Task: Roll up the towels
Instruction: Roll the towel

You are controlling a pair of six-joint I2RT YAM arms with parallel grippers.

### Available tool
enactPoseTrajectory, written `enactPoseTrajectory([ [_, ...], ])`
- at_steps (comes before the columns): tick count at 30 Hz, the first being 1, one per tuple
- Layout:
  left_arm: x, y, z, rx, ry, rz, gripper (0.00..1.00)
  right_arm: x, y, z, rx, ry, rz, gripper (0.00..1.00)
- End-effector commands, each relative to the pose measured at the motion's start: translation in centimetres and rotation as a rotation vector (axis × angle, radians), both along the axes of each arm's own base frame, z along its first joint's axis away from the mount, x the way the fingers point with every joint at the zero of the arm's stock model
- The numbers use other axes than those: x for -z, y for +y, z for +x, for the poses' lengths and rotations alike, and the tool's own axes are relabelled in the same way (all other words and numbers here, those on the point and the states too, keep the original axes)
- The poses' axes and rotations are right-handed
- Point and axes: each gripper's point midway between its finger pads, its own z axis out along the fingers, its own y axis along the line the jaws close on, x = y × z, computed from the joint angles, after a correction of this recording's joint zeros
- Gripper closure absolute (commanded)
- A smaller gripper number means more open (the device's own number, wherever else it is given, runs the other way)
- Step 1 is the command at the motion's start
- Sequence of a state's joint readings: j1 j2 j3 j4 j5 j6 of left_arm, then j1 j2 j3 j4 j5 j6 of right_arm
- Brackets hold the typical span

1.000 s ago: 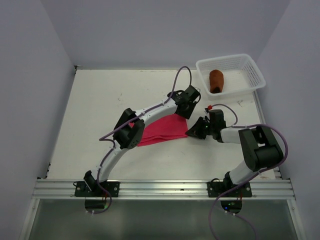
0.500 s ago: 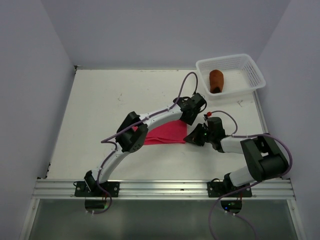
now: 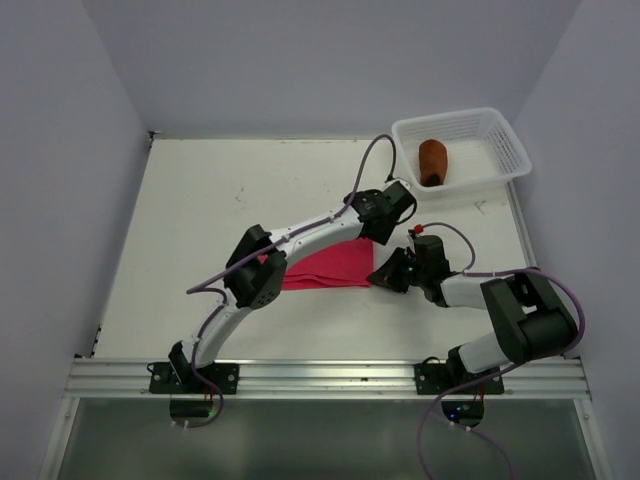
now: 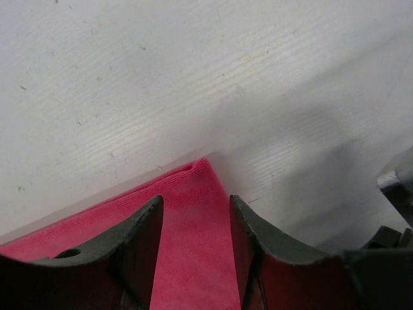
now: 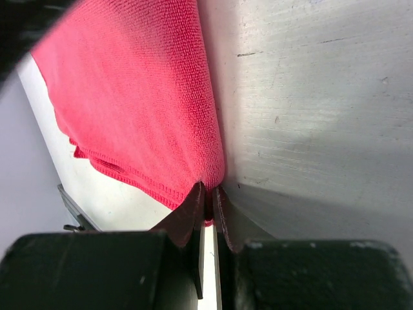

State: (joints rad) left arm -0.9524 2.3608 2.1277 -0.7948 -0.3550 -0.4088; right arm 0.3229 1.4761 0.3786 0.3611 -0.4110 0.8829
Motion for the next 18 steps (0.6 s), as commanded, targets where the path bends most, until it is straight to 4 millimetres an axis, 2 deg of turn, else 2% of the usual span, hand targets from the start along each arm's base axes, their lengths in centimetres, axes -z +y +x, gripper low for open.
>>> enactPoseTrajectory([
  [1, -4.6, -0.4, -0.3, -0.025, -0.07, -0.075, 0.51, 2.2, -1.0, -1.4, 0.017, 0.058, -0.066, 1.0],
  [9, -2.4, -2.0, -2.4, -0.015, 0.017, -0.162, 0.51, 2.3, -1.2, -1.7, 0.014, 0.057, -0.073, 1.0],
  [18, -0.1, -2.3, -2.0, -0.014, 0.021, -0.149, 0.51, 2.8, -1.5, -2.1, 0.007, 0.068, -0.092, 1.0],
])
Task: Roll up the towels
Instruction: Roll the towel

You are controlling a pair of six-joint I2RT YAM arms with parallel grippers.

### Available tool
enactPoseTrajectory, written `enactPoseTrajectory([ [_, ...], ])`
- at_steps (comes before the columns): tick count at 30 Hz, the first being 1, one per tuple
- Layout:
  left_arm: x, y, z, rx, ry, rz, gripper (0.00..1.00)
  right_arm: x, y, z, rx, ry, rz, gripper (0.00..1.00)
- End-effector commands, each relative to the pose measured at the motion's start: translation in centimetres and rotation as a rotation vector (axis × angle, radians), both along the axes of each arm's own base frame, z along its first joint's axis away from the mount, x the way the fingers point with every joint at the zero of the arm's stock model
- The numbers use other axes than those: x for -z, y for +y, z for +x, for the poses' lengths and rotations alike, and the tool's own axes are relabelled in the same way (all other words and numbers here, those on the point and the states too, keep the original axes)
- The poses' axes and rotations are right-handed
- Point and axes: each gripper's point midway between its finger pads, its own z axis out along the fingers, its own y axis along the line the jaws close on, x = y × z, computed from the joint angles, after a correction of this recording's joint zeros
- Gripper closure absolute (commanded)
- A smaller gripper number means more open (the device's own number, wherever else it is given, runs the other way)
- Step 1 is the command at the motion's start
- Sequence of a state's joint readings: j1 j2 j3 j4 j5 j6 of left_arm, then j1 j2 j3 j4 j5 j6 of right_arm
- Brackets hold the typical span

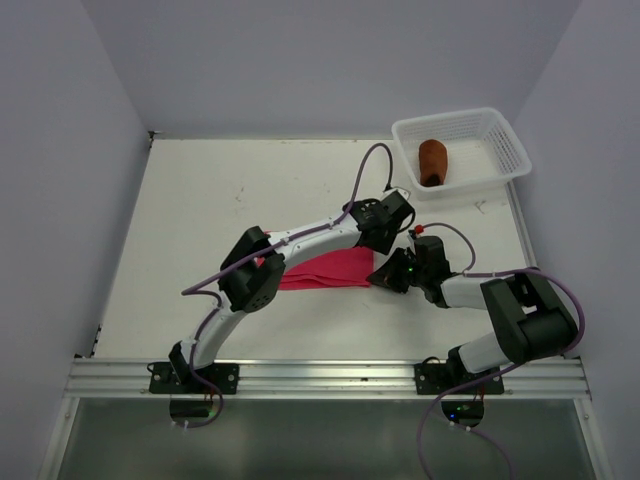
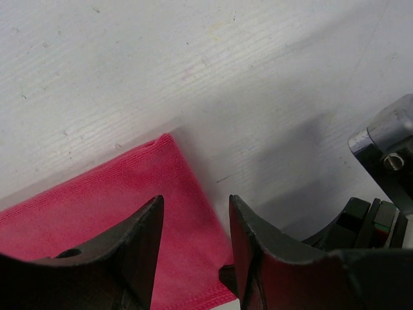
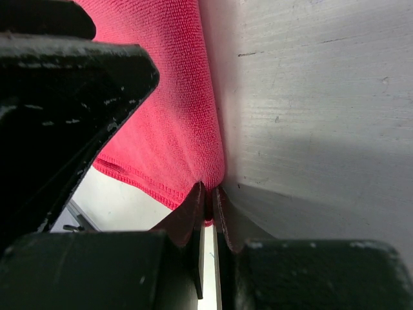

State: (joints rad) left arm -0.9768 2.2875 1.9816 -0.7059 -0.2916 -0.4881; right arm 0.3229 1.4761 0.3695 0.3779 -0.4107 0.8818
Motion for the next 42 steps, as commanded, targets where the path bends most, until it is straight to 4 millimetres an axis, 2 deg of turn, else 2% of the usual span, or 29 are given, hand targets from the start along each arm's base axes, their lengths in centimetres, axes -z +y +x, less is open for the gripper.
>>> enactPoseTrajectory([
  [1, -0.6, -1.5, 0.9, -0.012, -0.04, -0.059, 0.51, 2.6, -1.4, -2.1, 0.005, 0.072, -0.092, 1.0],
  [15, 2.8, -0.6, 1.8, -0.03, -0.059, 0.017, 0.51, 3.2, -1.7, -2.8, -0.017, 0.084, -0.111, 1.0],
  [23, 3.3, 0.0, 3.0, -0.055, -0.097, 0.048, 0.51, 3.4, -2.0, -2.9, -0.017, 0.067, -0.126, 1.0],
  [28, 4.1, 1.1, 2.9, -0.064, -0.093, 0.1, 0.55, 3.6, -1.9, -2.9, -0.018, 0.058, -0.127, 1.0],
  [36, 5.5, 0.6, 2.5, -0.058, -0.06, 0.083, 0.6, 4.2, -1.4, -3.1, -0.033, 0.068, -0.117, 1.0],
  [42, 6.7, 1.4, 2.9, -0.084, -0.042, 0.102, 0.67, 4.3, -1.8, -3.1, -0.031, 0.044, -0.157, 1.0],
])
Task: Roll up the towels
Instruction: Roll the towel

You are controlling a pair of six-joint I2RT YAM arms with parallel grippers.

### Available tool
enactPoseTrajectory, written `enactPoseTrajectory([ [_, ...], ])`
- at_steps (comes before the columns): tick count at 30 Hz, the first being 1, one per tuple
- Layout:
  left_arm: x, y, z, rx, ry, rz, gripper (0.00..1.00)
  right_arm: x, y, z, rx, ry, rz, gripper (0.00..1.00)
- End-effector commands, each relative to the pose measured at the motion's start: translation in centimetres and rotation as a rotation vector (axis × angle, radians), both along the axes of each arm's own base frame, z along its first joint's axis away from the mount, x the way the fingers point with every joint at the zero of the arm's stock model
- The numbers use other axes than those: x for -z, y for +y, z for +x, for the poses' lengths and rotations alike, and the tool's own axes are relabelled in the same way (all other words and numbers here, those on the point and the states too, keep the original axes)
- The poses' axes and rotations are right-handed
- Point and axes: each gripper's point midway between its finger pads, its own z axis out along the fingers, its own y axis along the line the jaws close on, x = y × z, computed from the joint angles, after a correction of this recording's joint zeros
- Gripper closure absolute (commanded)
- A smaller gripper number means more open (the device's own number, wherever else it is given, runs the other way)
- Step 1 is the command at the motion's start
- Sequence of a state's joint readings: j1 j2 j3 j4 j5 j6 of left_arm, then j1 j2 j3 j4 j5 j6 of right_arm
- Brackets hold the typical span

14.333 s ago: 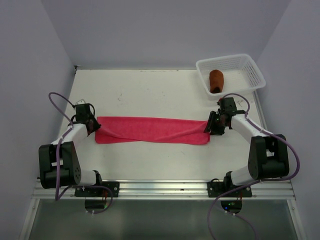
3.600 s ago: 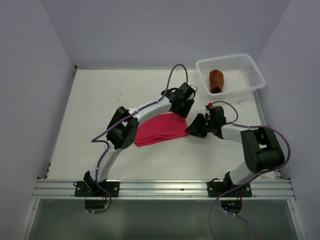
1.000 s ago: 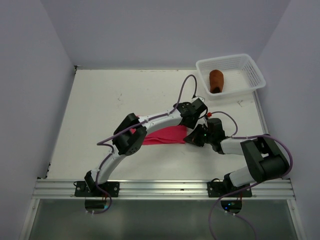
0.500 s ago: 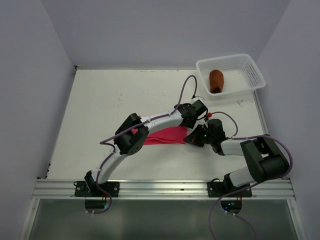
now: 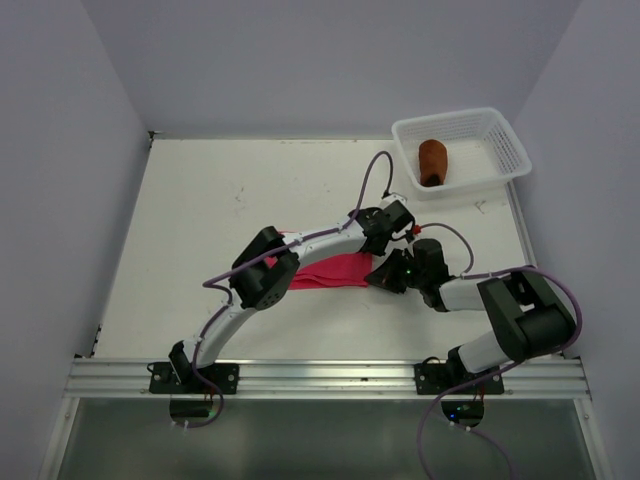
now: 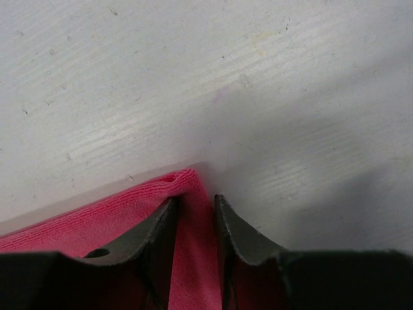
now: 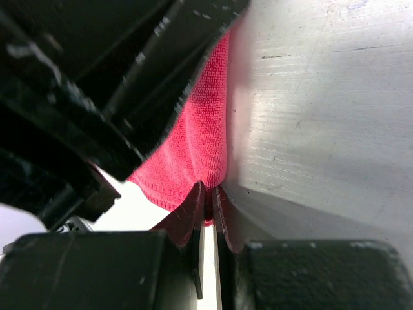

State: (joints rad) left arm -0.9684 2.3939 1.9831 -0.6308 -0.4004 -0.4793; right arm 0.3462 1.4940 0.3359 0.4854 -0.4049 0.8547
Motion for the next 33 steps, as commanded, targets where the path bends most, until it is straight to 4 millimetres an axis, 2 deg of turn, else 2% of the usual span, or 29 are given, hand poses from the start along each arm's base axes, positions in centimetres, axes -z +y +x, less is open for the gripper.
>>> enactPoseTrajectory([
  [1, 2.4, 0.9, 0.7, -0.031, 0.023, 0.02, 0.68, 4.1, -2.6, -3.0, 0.012, 0.104, -0.168, 1.0],
  [4, 3.0, 1.5, 1.0, -0.044, 0.042, 0.031, 0.76, 4.0, -2.9, -3.1, 0.006, 0.087, -0.195, 1.0],
  [6, 3.0, 1.9, 1.4, -0.058, 0.042, 0.031, 0.86, 3.9, -3.2, -3.2, 0.007, 0.078, -0.222, 1.0],
  [7, 2.8, 2.0, 1.5, -0.062, 0.042, 0.029, 0.88, 3.6, -3.4, -3.3, 0.001, 0.066, -0.239, 1.0],
  [13, 2.0, 2.2, 2.5, -0.089, 0.044, -0.025, 0.92, 2.5, -4.2, -3.2, -0.007, 0.013, -0.323, 1.0],
  [17, 0.0, 1.7, 2.7, -0.104, 0.028, -0.122, 0.99, 2.1, -4.0, -3.1, -0.018, -0.002, -0.356, 1.0],
  [18, -0.8, 0.9, 3.0, -0.1, 0.014, -0.179, 1.0, 2.2, -4.1, -3.2, -0.021, 0.001, -0.372, 1.0],
  [22, -4.0, 0.0, 3.6, -0.099, -0.014, -0.348, 1.0, 1.4, -4.1, -3.0, -0.037, -0.043, -0.459, 1.0],
  [23, -4.8, 0.4, 3.7, -0.11, -0.018, -0.38, 1.0, 0.7, -3.7, -2.7, -0.043, -0.068, -0.456, 1.0],
  [24, -5.5, -0.1, 4.0, -0.103, -0.026, -0.421, 1.0, 0.7, -4.0, -3.2, -0.053, -0.06, -0.487, 1.0],
  [28, -7.1, -0.3, 4.3, -0.095, -0.005, -0.534, 1.0, -0.1, -4.6, -2.9, -0.053, -0.083, -0.555, 1.0],
  [33, -8.6, -0.2, 4.8, -0.074, -0.022, -0.585, 1.0, -0.6, -4.8, -3.0, -0.051, -0.086, -0.602, 1.0],
])
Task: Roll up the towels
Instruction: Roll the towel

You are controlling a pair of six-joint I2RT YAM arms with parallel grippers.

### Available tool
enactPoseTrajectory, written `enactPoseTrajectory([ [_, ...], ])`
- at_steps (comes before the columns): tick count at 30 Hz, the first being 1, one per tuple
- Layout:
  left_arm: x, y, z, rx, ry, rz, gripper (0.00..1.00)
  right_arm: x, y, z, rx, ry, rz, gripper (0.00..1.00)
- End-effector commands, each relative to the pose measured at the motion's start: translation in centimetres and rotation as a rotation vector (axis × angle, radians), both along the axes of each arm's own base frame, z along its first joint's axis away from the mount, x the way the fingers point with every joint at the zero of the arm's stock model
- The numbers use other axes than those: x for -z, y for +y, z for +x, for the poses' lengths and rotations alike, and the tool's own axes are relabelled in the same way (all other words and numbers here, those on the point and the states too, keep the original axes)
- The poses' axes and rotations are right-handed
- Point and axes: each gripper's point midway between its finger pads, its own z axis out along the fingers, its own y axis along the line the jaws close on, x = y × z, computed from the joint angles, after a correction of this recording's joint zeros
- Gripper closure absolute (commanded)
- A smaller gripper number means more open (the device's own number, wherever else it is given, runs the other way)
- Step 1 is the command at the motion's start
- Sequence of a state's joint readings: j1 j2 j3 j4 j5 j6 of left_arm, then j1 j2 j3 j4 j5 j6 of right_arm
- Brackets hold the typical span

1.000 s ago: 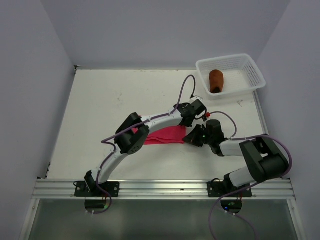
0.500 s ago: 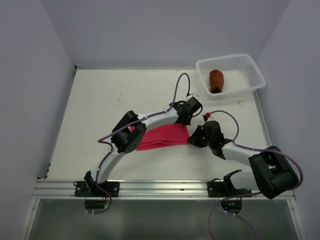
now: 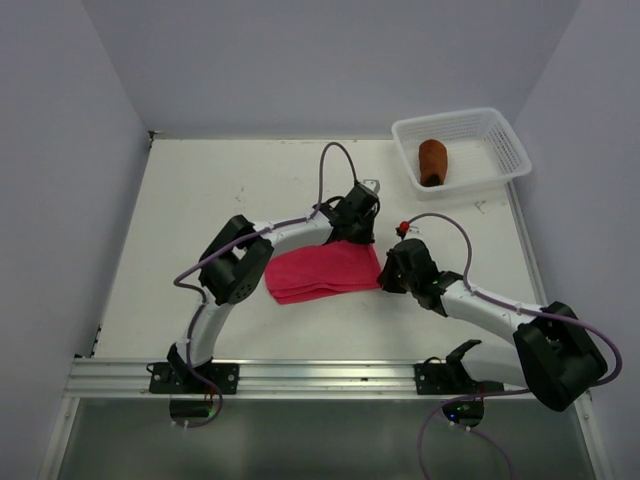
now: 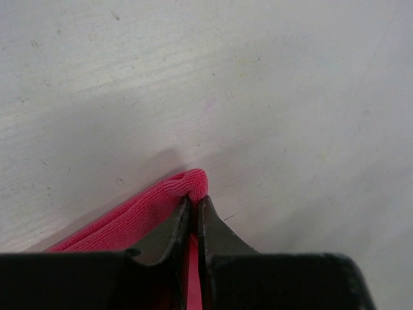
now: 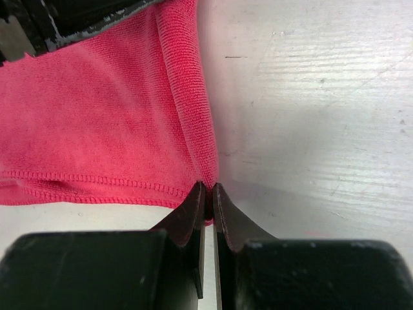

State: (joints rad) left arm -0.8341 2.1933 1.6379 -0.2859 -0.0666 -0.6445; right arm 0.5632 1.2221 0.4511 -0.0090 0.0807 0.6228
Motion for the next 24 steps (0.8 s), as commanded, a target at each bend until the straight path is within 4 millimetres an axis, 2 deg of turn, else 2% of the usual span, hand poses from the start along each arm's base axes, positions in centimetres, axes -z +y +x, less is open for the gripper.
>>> enactPoseTrajectory([
  [1, -7.0, -0.8, 4.0, -0.049, -0.162, -0.171, 1.0, 0.9, -1.9, -2.0, -0.009, 0.069, -0.139, 1.0],
  [10, -8.2, -0.4, 4.1, -0.031, -0.185, -0.188, 1.0, -0.8, -1.5, -1.6, -0.027, 0.033, -0.216, 1.0],
  [15, -8.2, 0.4, 4.0, -0.028, -0.187, -0.194, 1.0, -0.9, -1.3, -1.7, -0.036, 0.04, -0.263, 1.0],
  [24, -8.1, 1.5, 3.8, -0.017, -0.185, -0.202, 1.0, -1.7, 0.3, -1.5, -0.07, 0.011, -0.296, 1.0],
])
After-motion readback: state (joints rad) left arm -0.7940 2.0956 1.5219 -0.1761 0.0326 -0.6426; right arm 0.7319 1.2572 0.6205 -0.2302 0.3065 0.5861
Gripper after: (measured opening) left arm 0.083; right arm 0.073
